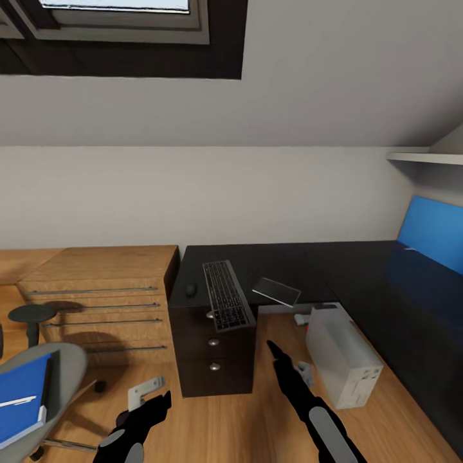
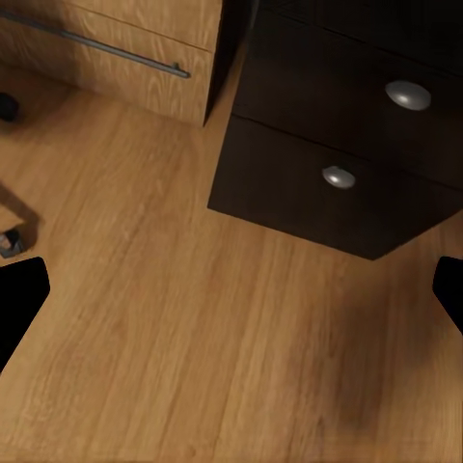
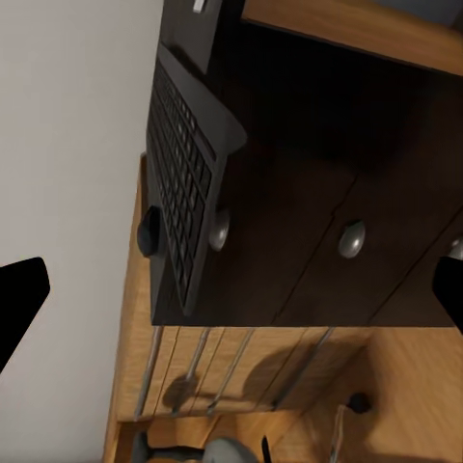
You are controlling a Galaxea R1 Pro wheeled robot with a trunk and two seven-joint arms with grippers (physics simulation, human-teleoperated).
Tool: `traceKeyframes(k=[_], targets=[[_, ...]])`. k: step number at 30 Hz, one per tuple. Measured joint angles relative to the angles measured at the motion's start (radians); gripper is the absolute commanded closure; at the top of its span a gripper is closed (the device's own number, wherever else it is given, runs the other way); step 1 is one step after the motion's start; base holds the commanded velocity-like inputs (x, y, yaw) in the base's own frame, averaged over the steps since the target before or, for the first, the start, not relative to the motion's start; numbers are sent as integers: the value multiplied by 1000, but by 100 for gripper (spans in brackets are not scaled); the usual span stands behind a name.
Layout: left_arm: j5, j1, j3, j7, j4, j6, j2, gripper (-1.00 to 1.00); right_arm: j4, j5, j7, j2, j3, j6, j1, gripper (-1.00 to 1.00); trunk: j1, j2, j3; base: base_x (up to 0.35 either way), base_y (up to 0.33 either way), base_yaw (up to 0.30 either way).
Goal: In the bedroom, organize the workspace by keeping the computer under the desk, ensuring the monitor is on the desk, placing the keyboard on the desk next to the monitor, placing the mouse on the desk next to the keyboard, moving the folder from the swivel chair onto the desk next to the mouse, stacking the notebook on top of the folder with the pen on top of the notebook, and positioning the swivel chair next to the desk.
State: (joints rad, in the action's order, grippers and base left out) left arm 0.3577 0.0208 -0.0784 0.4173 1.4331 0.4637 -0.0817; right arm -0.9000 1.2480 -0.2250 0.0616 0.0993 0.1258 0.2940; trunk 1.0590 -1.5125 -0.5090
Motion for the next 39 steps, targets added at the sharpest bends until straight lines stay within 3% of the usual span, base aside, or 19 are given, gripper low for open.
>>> traceKeyframes(k=[7,20,32,39], targets=[[0,-1,-1,0,0,2,0,-100,20,3,0,4,-1,1,0,-100,0,0,0,225,65,0],[0,-2,-2,0,1,5,-1,-100,23,5,0,6,-1,6,0,-100,1,0,0,22,4,0],[0,-2,-6,0,1,4,-3,-100,15,4,-10,13,2,7,0,-100,46,-84,-38,0,0,0],[0,-2,-7,0,1,4,-3,-100,13,3,-56,14,2,9,0,-100,73,-133,-59,0,0,0]])
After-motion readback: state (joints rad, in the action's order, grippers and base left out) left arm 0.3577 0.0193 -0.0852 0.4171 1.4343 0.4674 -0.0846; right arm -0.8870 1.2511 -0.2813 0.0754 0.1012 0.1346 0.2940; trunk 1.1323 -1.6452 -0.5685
